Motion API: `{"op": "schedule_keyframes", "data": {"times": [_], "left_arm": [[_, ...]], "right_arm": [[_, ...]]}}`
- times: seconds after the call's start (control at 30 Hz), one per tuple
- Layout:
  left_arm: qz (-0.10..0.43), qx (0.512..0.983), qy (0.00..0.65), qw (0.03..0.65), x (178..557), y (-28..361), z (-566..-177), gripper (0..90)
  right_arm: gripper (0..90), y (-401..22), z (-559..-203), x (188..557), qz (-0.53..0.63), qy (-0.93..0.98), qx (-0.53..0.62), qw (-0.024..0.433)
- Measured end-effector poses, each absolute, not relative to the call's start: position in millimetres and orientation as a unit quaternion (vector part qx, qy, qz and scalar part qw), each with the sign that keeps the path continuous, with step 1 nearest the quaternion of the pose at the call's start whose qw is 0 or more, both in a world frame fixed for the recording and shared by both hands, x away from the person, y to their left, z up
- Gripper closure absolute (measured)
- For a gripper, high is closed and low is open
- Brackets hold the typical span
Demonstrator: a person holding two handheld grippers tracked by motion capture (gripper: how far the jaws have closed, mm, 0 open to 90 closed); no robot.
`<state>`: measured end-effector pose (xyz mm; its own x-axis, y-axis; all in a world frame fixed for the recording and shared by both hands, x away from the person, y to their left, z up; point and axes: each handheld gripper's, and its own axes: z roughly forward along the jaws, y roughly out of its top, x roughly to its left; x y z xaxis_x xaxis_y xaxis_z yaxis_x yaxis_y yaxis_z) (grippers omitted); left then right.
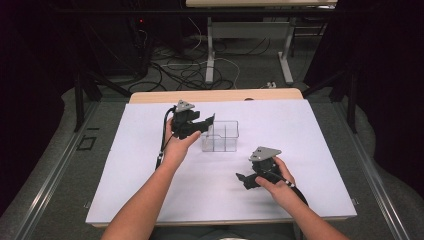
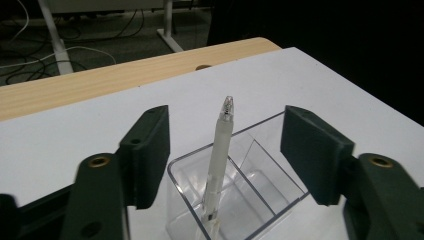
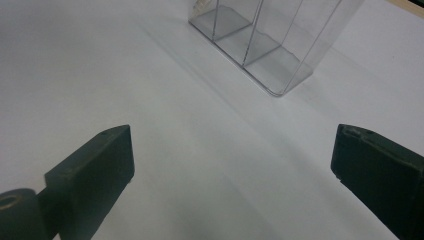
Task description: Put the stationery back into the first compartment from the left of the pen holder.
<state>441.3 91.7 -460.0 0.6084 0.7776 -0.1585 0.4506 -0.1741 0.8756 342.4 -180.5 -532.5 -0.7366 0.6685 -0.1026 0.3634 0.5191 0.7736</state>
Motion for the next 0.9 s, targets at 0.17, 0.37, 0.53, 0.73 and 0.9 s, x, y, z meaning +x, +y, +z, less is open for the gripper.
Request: {"op": "schedule_keyframes", "data": {"times": [0.17,0.37,0.53,0.73,0.9], "left_arm": [[0.168,0.751,0.396,0.5,428.0,93.7,-454.0,30.4],[0.163,0.754,0.38,0.511,413.1,97.7,-447.9,27.5],[0.153,0.766,0.36,0.511,401.4,102.4,-449.2,25.4],[0.156,0.784,0.353,0.486,388.2,107.3,-457.1,21.1],[0.147,0.783,0.359,0.486,380.5,112.2,-464.2,15.6]], "right_arm": [[3.4,-180.6,-532.7,342.8,0.386,0.848,0.302,0.2],[3.4,-181.5,-533.1,342.9,0.386,0.847,0.304,0.202],[3.3,-183.4,-532.0,343.2,0.383,0.847,0.308,0.204],[3.4,-183.9,-532.4,343.8,0.386,0.844,0.31,0.206],[3.3,-183.9,-532.8,344.0,0.385,0.845,0.309,0.206]]}}
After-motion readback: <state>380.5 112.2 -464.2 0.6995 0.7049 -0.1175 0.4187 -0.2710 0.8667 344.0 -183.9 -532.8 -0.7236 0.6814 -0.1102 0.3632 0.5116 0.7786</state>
